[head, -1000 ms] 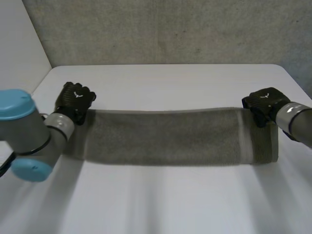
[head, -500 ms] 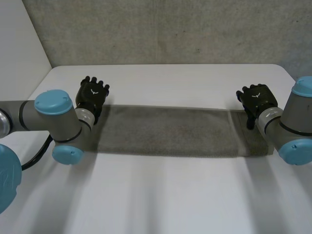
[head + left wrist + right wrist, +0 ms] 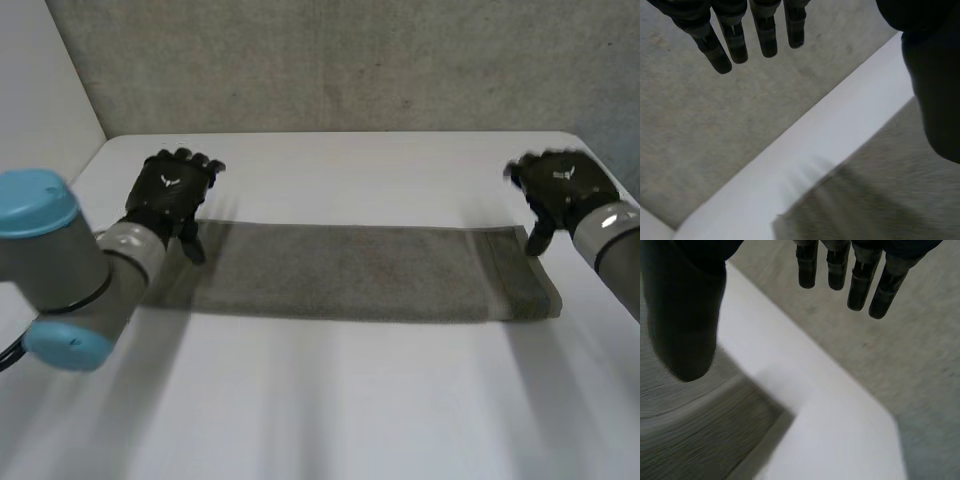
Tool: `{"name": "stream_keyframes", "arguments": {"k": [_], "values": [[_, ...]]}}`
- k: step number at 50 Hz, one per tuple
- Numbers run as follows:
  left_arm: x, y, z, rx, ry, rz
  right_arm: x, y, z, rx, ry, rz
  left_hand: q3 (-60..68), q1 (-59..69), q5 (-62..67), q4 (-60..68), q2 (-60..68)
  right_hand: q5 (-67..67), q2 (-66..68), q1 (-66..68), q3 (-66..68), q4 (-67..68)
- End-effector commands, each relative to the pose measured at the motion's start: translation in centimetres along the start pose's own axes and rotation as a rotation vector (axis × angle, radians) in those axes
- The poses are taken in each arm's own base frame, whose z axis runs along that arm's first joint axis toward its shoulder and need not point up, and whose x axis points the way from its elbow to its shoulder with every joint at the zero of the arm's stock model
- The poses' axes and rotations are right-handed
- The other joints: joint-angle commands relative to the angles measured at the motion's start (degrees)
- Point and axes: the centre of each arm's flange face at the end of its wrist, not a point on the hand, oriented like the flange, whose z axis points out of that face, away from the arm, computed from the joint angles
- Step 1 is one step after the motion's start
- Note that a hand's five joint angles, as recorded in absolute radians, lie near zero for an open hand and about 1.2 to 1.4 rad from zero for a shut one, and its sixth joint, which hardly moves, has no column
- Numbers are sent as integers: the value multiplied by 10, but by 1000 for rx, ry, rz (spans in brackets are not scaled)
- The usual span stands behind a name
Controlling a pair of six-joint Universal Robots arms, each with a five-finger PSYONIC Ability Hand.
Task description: Fold the towel.
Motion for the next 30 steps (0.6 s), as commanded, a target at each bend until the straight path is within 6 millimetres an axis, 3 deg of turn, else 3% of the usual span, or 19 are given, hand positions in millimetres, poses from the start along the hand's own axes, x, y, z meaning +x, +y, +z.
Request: {"name": "stream_keyframes", "arguments": {"k": [1,7,9,14,20,22,23,25,30], "values": [[-8,11,-39,-29,33,-171,-11,45,-19,-178,-132,70,-37,-48,-124,-49,-47,92,74,81,78,74],[-13,16,-45,-15,6,-268,-11,59,-16,-177,-148,90,-37,-48,-124,-49,-47,101,83,90,87,83],[-15,15,-45,10,-2,-288,-10,77,-6,-188,-133,98,-37,-48,-124,-49,-47,121,103,110,107,103],[-15,14,-44,22,-3,-285,-14,93,6,-195,-131,95,-37,-48,-124,-49,-47,160,141,149,145,142],[-15,15,-44,21,-5,-285,-12,96,10,-196,-123,88,-37,-48,-124,-49,-47,234,216,223,219,216],[-15,15,-45,20,-4,-284,-13,101,13,-210,-121,89,-37,-48,-124,-49,-47,364,346,353,350,346],[-15,15,-45,20,-4,-284,-13,101,13,-210,-121,89,-37,-48,-124,-49,-47,365,347,354,351,347],[-15,15,-45,20,-4,-284,-9,104,18,-224,-89,86,-37,-48,-124,-49,-47,666,648,655,652,648],[-14,15,-45,20,-6,-282,18,101,21,-226,50,67,-37,-48,-124,-49,-47,667,649,656,653,649]]}}
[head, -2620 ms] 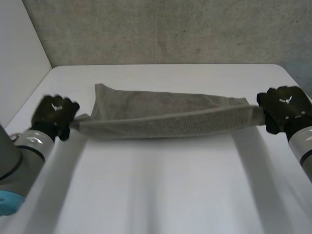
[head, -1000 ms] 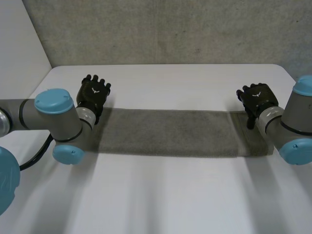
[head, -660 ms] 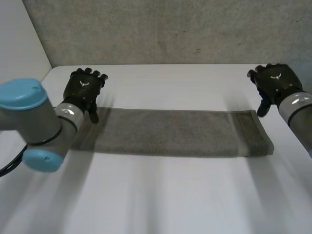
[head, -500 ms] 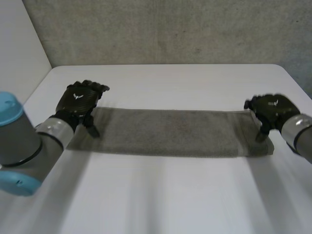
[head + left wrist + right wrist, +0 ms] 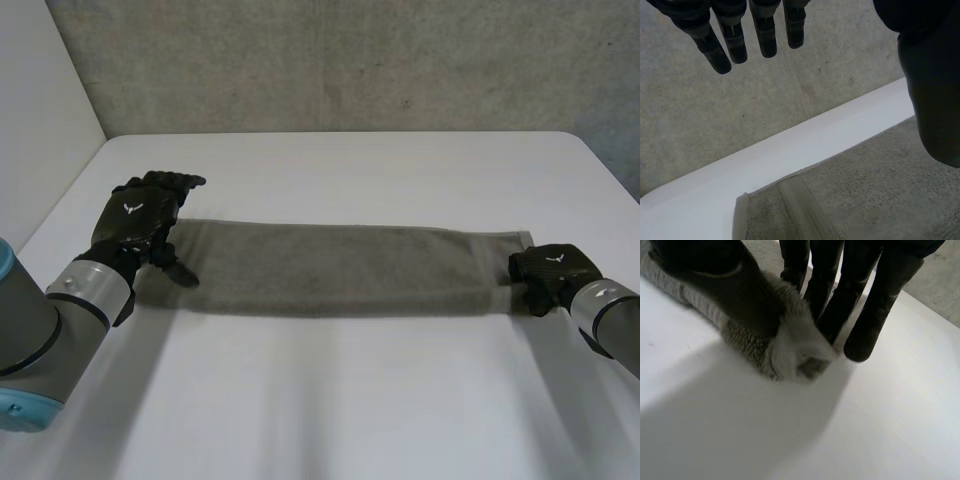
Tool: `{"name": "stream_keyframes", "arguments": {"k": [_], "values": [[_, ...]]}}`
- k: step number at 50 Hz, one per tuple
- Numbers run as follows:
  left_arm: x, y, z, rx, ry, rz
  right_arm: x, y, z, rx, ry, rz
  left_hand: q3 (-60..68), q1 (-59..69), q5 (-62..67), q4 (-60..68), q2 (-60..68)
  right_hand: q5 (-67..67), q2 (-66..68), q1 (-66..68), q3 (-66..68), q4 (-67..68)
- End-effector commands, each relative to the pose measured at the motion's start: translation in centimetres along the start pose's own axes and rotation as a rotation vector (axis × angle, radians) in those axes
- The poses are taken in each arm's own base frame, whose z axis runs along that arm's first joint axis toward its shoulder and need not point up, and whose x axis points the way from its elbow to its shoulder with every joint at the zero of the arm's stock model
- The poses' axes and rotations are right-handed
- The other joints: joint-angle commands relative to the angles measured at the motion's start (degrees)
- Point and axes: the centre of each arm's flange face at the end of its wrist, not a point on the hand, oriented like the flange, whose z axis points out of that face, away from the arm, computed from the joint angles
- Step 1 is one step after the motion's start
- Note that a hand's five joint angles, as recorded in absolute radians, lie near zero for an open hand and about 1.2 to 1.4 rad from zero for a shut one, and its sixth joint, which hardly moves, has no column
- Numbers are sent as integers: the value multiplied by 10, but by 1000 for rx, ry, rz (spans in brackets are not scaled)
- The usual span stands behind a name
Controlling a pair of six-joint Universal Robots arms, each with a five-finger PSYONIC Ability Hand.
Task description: Fold the towel.
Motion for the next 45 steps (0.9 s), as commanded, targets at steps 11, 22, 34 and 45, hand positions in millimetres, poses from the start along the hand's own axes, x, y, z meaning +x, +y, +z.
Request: {"name": "stream_keyframes", "arguments": {"k": [11,22,34,45], "values": [[-1,-7,-1,19,-11,7,119,-5,-19,-87,375,-205,-35,-48,-123,-49,-47,58,54,56,69,55],[-1,-24,-4,69,-15,19,93,-99,-18,163,340,-272,-35,-48,-123,-49,-47,58,54,56,69,55],[0,-26,-6,76,-12,21,-164,-141,-36,460,-209,-463,-35,-48,-123,-49,-47,58,54,56,69,55],[3,-28,-1,89,0,30,-218,-98,-41,427,-375,-536,-37,-49,-125,-51,-48,-642,-646,-644,-631,-645]]}}
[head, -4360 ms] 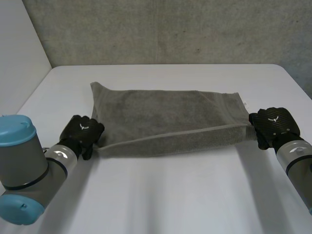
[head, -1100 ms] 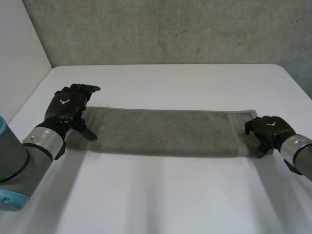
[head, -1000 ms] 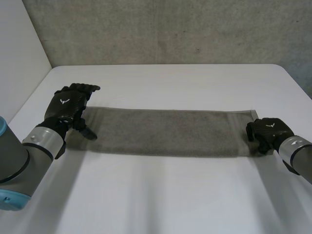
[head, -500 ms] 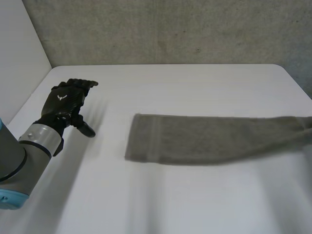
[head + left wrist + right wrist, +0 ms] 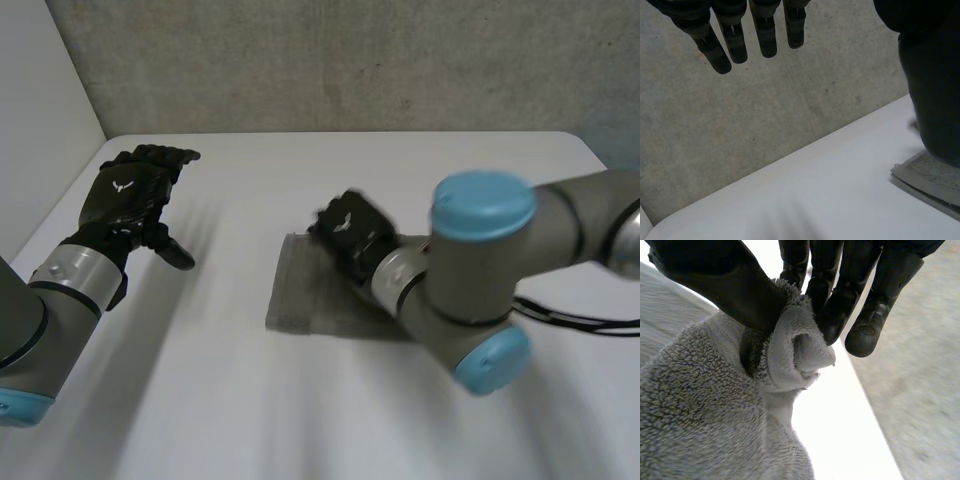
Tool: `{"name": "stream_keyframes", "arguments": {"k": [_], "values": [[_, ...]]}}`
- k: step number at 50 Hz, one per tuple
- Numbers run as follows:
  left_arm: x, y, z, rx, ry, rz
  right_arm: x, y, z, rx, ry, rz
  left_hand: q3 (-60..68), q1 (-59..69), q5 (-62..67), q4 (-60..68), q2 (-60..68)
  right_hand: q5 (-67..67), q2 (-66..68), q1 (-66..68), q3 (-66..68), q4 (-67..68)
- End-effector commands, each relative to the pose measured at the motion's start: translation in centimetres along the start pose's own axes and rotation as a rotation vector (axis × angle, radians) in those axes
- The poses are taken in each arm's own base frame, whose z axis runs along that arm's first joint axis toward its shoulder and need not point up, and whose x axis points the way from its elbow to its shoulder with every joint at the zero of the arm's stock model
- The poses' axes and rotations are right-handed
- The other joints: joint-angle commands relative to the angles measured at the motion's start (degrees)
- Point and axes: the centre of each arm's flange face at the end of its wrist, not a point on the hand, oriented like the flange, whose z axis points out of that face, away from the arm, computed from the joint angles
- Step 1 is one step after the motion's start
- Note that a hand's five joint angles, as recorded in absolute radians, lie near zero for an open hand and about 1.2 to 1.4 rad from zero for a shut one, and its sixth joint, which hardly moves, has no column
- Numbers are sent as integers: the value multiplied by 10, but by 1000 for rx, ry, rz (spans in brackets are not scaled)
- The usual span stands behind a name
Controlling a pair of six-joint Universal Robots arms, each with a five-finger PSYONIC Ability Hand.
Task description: Fold the towel.
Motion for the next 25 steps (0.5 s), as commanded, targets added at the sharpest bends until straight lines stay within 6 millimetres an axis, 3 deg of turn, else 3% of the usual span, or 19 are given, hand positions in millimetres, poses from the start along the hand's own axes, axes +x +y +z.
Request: {"name": "stream_keyframes", "arguments": {"k": [1,5,7,8,10,12,19,25], "values": [[2,-4,6,21,11,9,-22,12,-5,-11,-83,9,-35,-47,-123,-49,-47,-664,-650,-656,-665,-669],[11,-6,11,40,38,12,-10,9,-13,-8,-62,41,-35,-47,-123,-49,-46,-664,-650,-656,-665,-669],[25,-11,16,67,77,12,22,9,-24,-12,16,121,-35,-47,-123,-49,-46,-664,-650,-656,-665,-669],[25,-11,16,67,77,12,23,9,-24,-12,17,121,-35,-47,-123,-49,-46,-664,-650,-656,-665,-669],[43,-15,21,84,122,10,54,21,-38,-44,95,235,-30,-42,-118,-44,-41,-664,-650,-656,-665,-669],[54,-15,22,85,149,9,64,28,-44,-63,124,283,-30,-42,-118,-44,-41,-664,-650,-656,-665,-669],[95,-8,25,80,251,1,75,63,-72,-173,181,394,-23,-35,-111,-37,-35,-664,-650,-656,-665,-669],[131,12,29,42,317,-4,63,99,-92,-280,184,448,-21,-34,-109,-36,-33,-664,-650,-656,-665,-669]]}}
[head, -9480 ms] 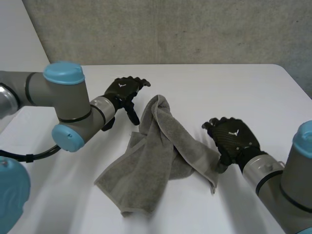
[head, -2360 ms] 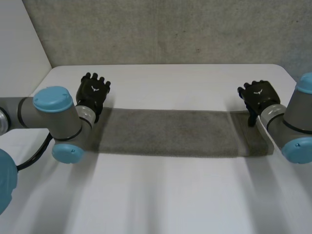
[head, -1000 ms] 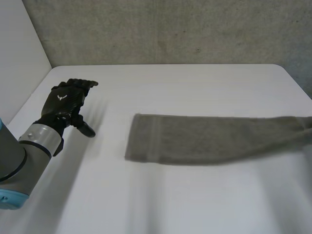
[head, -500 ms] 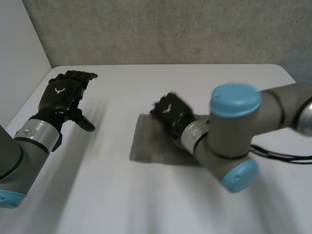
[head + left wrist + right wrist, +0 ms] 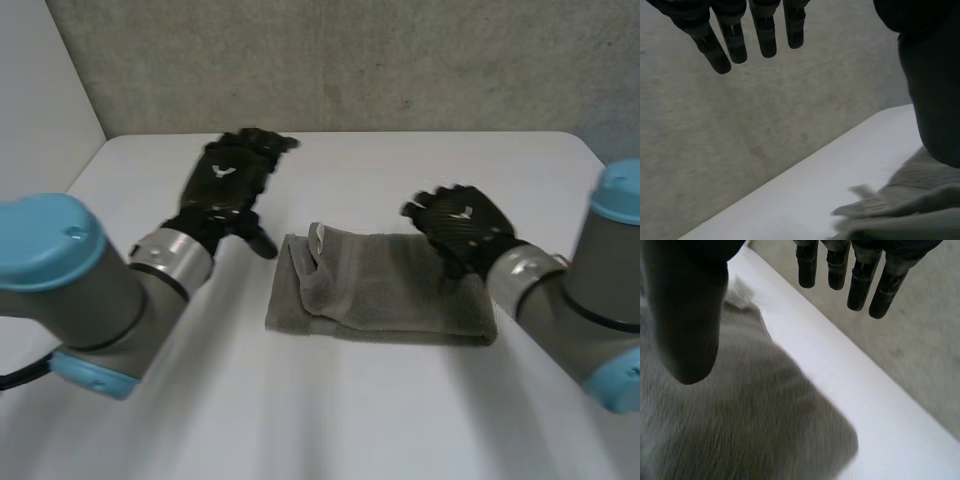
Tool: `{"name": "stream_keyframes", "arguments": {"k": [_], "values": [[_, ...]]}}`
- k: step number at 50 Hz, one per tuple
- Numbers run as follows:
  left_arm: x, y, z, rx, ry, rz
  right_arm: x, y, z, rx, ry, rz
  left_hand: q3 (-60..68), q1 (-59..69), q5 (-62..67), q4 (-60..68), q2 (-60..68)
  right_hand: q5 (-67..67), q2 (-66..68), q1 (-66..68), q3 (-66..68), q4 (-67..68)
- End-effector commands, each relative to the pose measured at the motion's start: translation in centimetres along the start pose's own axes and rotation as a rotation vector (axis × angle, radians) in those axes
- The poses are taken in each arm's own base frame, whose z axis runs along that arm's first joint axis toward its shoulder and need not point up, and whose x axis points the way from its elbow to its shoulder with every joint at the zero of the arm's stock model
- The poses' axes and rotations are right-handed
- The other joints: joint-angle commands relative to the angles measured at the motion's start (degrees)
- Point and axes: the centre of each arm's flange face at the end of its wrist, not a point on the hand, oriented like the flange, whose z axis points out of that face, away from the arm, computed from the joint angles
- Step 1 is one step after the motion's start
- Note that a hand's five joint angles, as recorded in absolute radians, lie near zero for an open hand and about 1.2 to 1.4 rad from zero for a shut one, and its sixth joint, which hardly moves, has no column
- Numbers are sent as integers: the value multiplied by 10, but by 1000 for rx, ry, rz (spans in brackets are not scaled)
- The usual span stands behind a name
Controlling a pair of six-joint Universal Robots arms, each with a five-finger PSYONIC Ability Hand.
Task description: Fold the towel.
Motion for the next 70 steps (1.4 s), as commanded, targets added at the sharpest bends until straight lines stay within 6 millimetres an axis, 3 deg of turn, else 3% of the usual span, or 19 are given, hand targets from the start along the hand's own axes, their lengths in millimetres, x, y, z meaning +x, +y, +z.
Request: {"name": "stream_keyframes", "arguments": {"k": [1,7,9,15,17,20,29,34,38,39,40,41,42,50,56,62,70], "values": [[46,28,14,-50,88,-11,7,50,-17,-131,25,57,-20,-32,-109,-34,-31,0,-34,-24,-33,-37],[62,46,23,-87,105,38,8,60,-18,-145,40,65,-20,-32,-109,-34,-31,118,84,94,86,81],[65,60,29,-123,85,106,9,61,-17,-140,54,61,-13,-25,-102,-27,-25,217,182,193,184,180],[56,79,33,-201,-24,181,8,68,-13,-162,59,66,2,-10,-87,-12,-10,404,370,380,372,367],[50,85,30,-242,-86,201,9,71,-9,-181,85,53,11,-2,-79,-4,-1,571,537,548,539,534],[47,91,26,-276,-124,213,14,70,-6,-196,128,5,12,0,-77,-2,0,690,656,667,658,653],[51,96,8,-359,-140,229,26,49,4,-161,194,-207,19,7,-70,5,7,691,657,667,659,654],[65,82,-9,-363,-113,223,1,6,13,-16,157,-316,21,9,-68,7,9,691,657,667,659,654],[67,72,-15,-343,-106,221,-10,-1,17,0,129,-316,21,9,-68,7,9,691,657,667,659,654],[66,67,-16,-331,-107,219,-15,2,16,-15,114,-303,19,7,-70,5,7,533,499,510,501,496],[66,67,-16,-331,-107,219,-15,2,16,-16,114,-302,19,7,-70,5,7,532,497,508,499,495],[66,61,-16,-319,-110,217,-18,6,14,-26,104,-275,19,7,-70,5,7,320,286,297,288,283],[65,58,-16,-309,-112,218,-17,11,10,-35,104,-232,19,7,-70,5,7,248,214,225,216,211],[52,51,-11,-294,-145,211,-22,30,-14,-51,92,-16,14,2,-75,0,2,200,166,177,168,163],[41,50,-9,-291,-169,196,-4,55,-22,-104,83,67,11,-2,-79,-4,-1,172,137,148,139,135],[33,39,-8,-251,-186,111,12,68,-20,-134,112,96,6,-7,-84,-9,-6,187,153,163,155,150],[30,44,-7,-234,-134,-7,12,82,-12,-175,105,112,4,-8,-85,-10,-8,240,206,217,208,203]]}}
